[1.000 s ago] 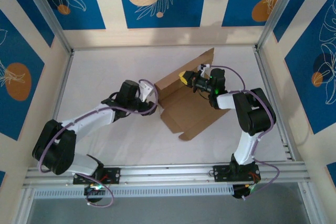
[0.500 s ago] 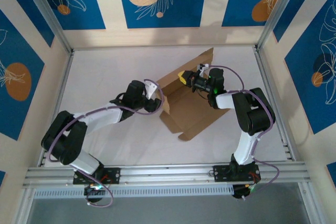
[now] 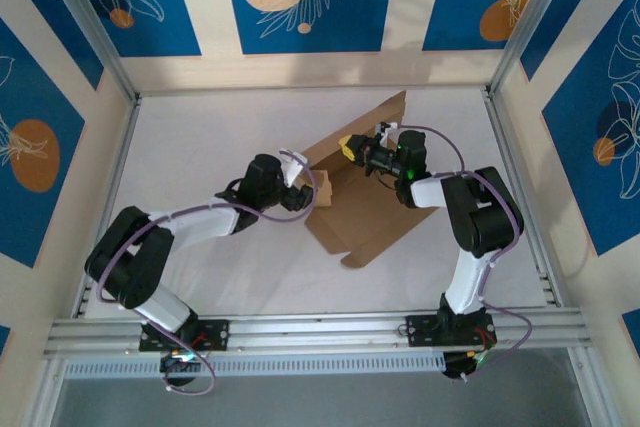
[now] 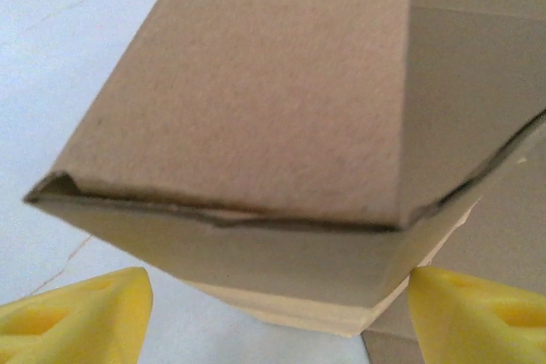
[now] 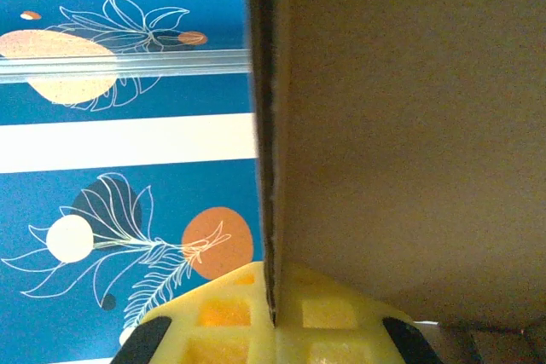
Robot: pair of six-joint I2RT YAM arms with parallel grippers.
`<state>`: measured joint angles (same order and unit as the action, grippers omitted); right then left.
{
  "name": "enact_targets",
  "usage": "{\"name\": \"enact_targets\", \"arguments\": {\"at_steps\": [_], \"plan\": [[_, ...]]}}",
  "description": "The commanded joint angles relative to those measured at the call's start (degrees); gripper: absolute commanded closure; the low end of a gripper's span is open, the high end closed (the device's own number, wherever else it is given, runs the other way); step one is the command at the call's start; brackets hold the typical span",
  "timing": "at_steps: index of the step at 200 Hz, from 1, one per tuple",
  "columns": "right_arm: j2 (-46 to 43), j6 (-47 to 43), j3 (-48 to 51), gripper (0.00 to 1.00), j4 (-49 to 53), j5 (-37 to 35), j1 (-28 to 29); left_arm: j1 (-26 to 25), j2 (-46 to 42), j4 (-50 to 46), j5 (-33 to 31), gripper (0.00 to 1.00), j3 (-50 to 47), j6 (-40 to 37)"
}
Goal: Fold the paper box
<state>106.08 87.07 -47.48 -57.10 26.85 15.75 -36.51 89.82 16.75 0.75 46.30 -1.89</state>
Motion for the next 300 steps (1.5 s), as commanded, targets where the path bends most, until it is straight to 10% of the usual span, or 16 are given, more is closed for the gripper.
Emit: {"name": "enact_targets", "arguments": {"at_steps": [1, 122, 300], "plan": [[1.4, 0.2, 1.5, 1.00, 1.6, 1.9, 1.2, -1.1, 0.2, 6.9, -1.1, 0.19, -0.6, 0.8], [-1.9, 3.6, 5.4, 1.00, 2.1, -4.0, 2.8, -2.1, 3.8, 8.9, -11.8, 0.28, 0.1, 1.4], [-17.2, 12.9, 5.6, 1.00, 31.2, -23.1, 12.8, -2.9, 9.1, 12.3, -32.3, 0.45, 3.0, 0.9]]}}
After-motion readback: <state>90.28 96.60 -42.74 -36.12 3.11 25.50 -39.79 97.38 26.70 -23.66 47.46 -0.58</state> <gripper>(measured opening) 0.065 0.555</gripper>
